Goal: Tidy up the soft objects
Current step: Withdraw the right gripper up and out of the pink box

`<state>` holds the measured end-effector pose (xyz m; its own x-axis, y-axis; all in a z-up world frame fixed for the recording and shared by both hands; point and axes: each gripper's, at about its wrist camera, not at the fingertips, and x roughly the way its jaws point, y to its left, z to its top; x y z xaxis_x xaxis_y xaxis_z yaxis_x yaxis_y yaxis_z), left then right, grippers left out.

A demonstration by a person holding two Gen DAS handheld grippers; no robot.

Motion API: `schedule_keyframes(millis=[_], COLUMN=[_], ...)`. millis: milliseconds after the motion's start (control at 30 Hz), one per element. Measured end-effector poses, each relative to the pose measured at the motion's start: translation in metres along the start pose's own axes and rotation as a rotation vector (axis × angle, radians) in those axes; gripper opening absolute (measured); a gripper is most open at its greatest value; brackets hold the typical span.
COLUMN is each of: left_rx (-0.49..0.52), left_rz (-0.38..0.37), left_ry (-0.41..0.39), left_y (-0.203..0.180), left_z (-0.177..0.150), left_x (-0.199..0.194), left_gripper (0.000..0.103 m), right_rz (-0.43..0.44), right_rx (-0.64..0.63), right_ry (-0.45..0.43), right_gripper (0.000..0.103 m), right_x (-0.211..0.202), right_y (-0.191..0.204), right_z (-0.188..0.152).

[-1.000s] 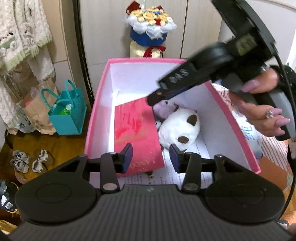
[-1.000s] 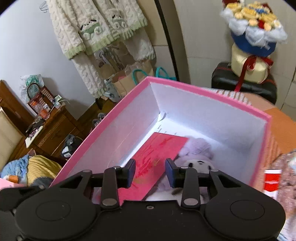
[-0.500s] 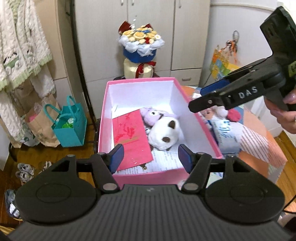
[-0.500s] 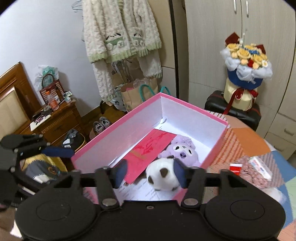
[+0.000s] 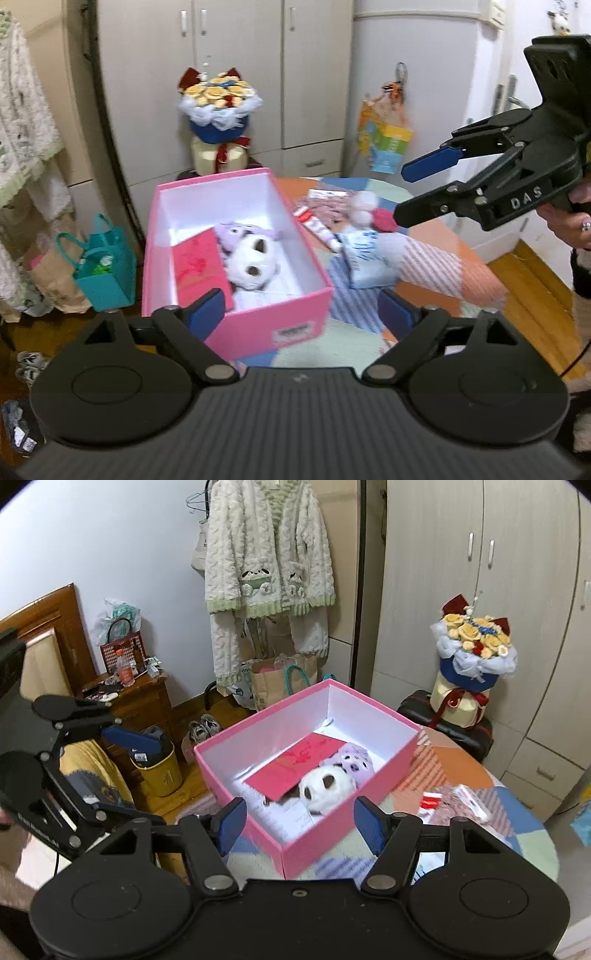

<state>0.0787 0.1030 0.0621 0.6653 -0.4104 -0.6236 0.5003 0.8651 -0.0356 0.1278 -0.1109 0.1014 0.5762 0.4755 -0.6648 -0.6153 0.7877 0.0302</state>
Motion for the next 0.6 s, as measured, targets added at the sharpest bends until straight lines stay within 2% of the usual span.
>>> schedule_keyframes(millis=[133, 233, 333, 433, 600], left_rx=[0.003, 0.009, 0.049, 0.071, 0.081], left_rz=[-0.005, 0.026, 0.034, 0.007, -0.058], left_ry=[0.019, 0.055, 0.064, 0.046, 0.068], left_y=[-0.019, -0.036, -0.054, -0.069, -0.089], left_z=[-0.004, -0.005, -0.006, -0.007, -0.002], left_x=[-0.003, -0.002, 0.001, 0.006, 0.024], left_gripper=[0.095, 0.097, 0.097, 0.097, 0.097], right_rz=[-0.020, -0.042, -0.056, -0.066, -0.070], right_rx=[-0.021, -0.027, -0.039, -0.049, -0.046], right_ry=[-0.001, 0.000, -0.002, -0.008, 0.008], right_gripper=[0.070, 0.070, 0.077, 0.087, 0.088], right_x=[-0.026, -0.042, -0.056, -0.064, -0.066], right_y=[0.003, 0.005, 0.006, 0.006, 0.002], right_z=[-0.022, -0.040, -0.060, -0.080, -0.107])
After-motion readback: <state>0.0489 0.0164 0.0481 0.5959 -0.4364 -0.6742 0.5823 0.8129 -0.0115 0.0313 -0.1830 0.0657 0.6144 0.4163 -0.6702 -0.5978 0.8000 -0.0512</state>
